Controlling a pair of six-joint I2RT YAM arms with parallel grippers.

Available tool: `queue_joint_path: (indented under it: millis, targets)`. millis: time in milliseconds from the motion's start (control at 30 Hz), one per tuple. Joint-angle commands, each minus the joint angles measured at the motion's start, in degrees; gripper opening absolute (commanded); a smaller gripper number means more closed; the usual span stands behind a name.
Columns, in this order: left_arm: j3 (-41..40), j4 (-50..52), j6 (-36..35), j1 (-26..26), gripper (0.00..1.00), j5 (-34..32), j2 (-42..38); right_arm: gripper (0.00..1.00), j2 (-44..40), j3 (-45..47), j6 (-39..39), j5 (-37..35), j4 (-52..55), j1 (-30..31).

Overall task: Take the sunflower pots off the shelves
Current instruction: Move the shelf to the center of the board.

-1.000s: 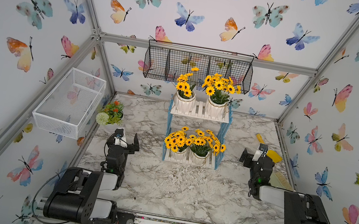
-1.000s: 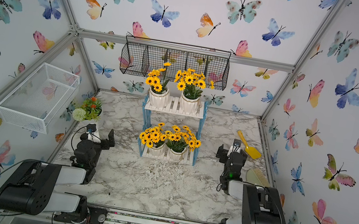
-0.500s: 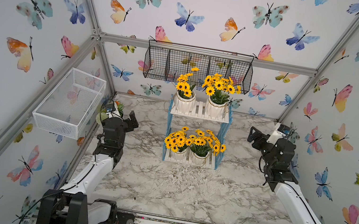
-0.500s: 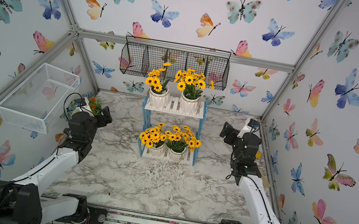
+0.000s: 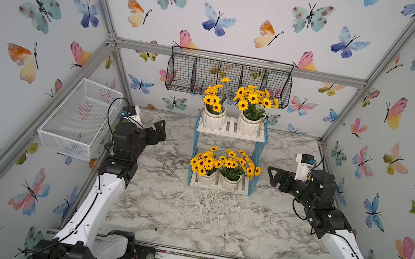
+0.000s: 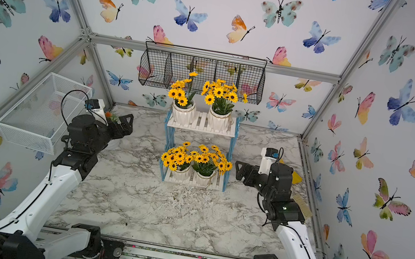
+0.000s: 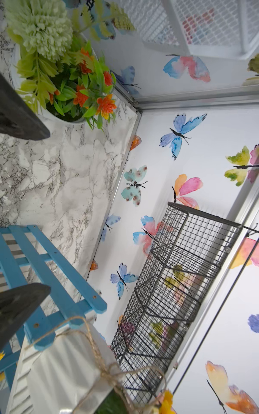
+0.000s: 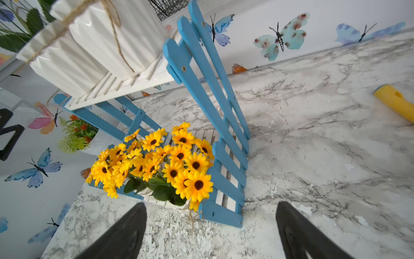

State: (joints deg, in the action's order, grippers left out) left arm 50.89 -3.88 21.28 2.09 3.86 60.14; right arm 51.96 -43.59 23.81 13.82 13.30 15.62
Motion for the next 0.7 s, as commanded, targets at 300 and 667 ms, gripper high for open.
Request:
queue_joint_path:
  millis: [300,667]
  targets:
    - [-3.18,-6.87,3.16,-0.20,0.98,5.30,-2.77,0.83,6.52,0.38,0.95,-10.81,5.35,11.23]
    - [-3.52,-7.35,3.00,-0.16,0.98,5.93,-1.91,0.71,10.18,-0.09,3.37,-20.98,1.99,16.10]
